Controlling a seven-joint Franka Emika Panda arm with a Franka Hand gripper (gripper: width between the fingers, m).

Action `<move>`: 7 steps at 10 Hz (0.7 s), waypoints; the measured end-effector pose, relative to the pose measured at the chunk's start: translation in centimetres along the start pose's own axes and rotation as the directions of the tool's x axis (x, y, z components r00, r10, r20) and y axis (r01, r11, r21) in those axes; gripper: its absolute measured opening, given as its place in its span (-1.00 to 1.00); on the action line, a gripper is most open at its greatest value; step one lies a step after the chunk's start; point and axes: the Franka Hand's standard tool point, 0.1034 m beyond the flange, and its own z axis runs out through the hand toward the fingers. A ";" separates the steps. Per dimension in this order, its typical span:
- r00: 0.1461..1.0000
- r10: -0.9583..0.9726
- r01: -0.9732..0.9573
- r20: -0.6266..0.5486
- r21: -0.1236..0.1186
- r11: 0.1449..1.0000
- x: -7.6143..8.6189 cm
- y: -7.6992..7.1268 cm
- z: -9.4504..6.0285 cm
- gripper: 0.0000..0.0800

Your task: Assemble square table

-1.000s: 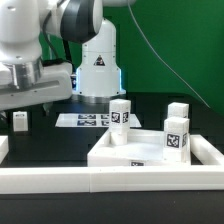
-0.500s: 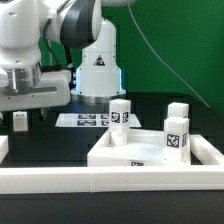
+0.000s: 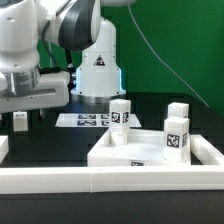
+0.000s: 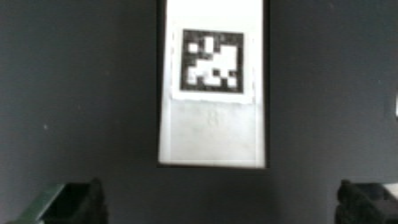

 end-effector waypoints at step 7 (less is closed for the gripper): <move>0.935 -0.020 0.017 0.355 0.009 1.000 -0.2 -0.8 1.5 0.62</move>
Offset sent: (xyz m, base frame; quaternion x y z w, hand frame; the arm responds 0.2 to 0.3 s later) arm -0.0007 -0.0084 0.0045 0.0149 -0.1965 -0.0221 0.9801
